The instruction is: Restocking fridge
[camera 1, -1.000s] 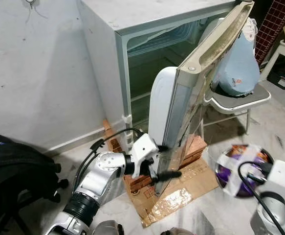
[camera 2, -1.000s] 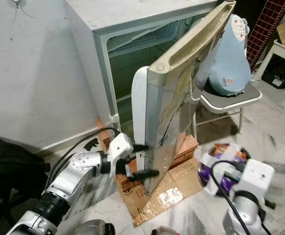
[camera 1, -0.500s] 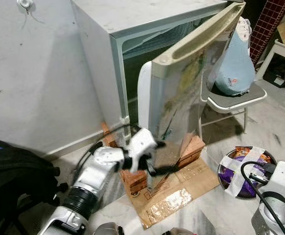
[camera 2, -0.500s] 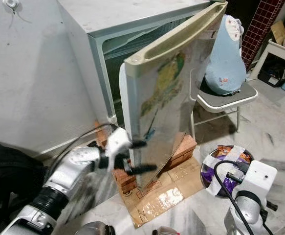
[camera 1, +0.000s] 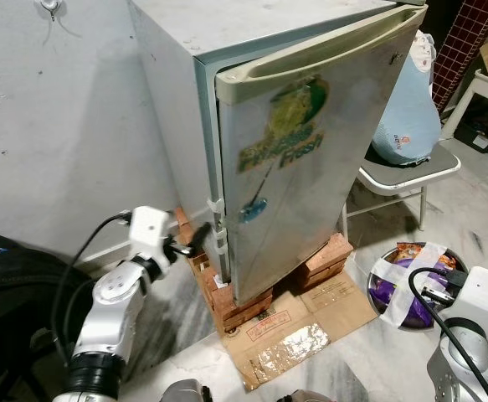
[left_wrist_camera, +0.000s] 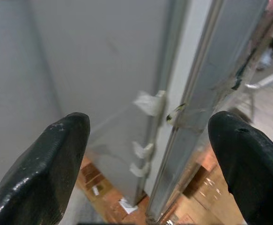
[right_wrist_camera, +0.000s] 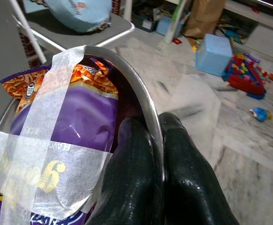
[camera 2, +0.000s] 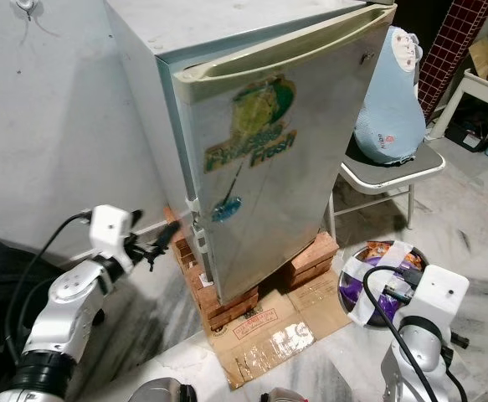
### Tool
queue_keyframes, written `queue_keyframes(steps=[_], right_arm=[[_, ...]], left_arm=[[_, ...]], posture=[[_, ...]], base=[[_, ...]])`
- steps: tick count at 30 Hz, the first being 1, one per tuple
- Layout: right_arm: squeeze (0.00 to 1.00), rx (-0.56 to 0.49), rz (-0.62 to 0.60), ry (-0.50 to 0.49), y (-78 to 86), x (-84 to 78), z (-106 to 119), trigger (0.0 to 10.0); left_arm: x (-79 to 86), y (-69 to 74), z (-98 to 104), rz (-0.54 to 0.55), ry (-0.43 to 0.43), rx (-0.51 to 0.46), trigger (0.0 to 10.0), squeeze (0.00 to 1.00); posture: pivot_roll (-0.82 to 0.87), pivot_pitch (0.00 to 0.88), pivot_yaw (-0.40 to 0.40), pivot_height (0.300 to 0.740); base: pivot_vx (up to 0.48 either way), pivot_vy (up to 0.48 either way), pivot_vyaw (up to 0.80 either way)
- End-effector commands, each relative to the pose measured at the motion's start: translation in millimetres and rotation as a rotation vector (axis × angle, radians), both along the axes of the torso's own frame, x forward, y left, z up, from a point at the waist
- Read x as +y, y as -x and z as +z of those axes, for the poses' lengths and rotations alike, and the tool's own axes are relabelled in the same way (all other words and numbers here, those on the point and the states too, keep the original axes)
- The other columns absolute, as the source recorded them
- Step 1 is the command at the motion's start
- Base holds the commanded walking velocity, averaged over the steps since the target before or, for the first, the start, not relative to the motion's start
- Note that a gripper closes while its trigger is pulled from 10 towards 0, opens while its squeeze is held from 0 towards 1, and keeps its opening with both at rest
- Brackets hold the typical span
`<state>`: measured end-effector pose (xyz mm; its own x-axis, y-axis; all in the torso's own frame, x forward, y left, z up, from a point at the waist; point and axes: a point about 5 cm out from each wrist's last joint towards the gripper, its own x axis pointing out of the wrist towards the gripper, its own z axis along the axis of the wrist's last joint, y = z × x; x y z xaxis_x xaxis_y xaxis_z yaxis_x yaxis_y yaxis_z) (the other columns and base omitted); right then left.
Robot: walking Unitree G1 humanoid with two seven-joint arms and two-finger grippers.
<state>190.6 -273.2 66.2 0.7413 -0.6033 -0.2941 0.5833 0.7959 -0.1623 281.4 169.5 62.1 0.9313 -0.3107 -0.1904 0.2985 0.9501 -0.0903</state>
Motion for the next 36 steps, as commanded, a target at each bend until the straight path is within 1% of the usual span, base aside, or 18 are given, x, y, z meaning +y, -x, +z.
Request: queue_keyframes(steps=[1,2,3,6,9,11,13,15,21,26,30,36], right_arm=[[0.0,-0.037,0.018,0.003,-6.5,1.1,5.1,10.0],[0.0,-0.048,0.032,-0.002,-10.5,3.0,6.8,10.0],[0.0,-0.048,0.032,-0.002,-10.5,3.0,6.8,10.0],[0.0,-0.08,0.063,-0.004,-17.9,7.8,13.7,10.0],[0.0,-0.098,0.081,-0.004,-20.6,11.1,17.0,10.0],[0.0,-0.107,0.092,-0.011,-22.0,13.6,18.2,10.0],[0.0,-0.117,0.109,-0.028,-22.7,16.7,18.3,10.0],[0.0,-0.122,0.111,-0.047,-21.7,17.9,17.1,10.0],[0.0,-0.127,0.113,-0.071,-18.0,20.6,16.7,10.0],[0.0,-0.128,0.12,-0.081,-15.3,22.2,17.1,10.0],[0.0,-0.124,0.126,-0.087,-14.9,21.9,16.7,10.0],[0.0,-0.128,0.141,-0.093,-17.0,23.2,17.2,10.0]], left_arm=[[4.2,-3.9,1.1,0.035,-0.005,-0.006,10.0,0.0],[5.2,-8.3,2.8,0.048,-0.018,-0.021,10.0,0.0],[5.2,-8.3,2.8,0.048,-0.018,-0.021,10.0,0.0],[8.5,-17.2,7.4,0.082,-0.027,-0.037,10.0,0.0],[10.7,-20.8,10.0,0.103,-0.026,-0.049,10.0,0.0],[11.0,-25.3,10.5,0.119,-0.004,-0.035,10.0,0.0],[11.2,-32.0,11.5,0.138,-0.005,-0.023,10.0,0.0],[8.9,-35.1,13.1,0.138,-0.005,-0.025,10.0,0.0],[2.2,-35.7,12.5,0.116,-0.004,-0.031,10.0,0.0],[0.4,-30.7,4.9,0.112,0.003,-0.014,10.0,0.0],[1.1,-29.8,2.4,0.115,0.003,-0.009,10.0,0.0],[3.5,-30.9,2.6,0.122,0.003,-0.011,10.0,0.0]], posture=[[0.04,0.0,-0.024,0.74],[0.04,0.0,-0.027,0.74],[0.04,0.0,-0.027,0.74],[0.05,0.0,-0.024,0.74],[0.05,0.0,-0.02,0.74],[0.04,0.0,-0.017,0.74],[0.04,0.0,-0.016,0.74],[0.03,0.0,-0.014,0.74],[0.02,0.0,-0.009,0.74],[0.02,0.0,-0.006,0.74],[0.02,0.0,-0.012,0.74],[0.02,0.0,-0.016,0.74]], base=[[0.0,0.0,0.0],[0.0,0.0,0.0],[0.0,0.0,0.0],[0.0,0.0,0.0],[0.0,0.0,0.0],[0.0,0.0,0.0],[0.0,0.0,0.0],[0.0,0.0,0.0],[0.0,0.0,0.0],[0.0,0.0,-0.56],[0.0,0.314,-0.8],[0.0,0.319,-0.3]])
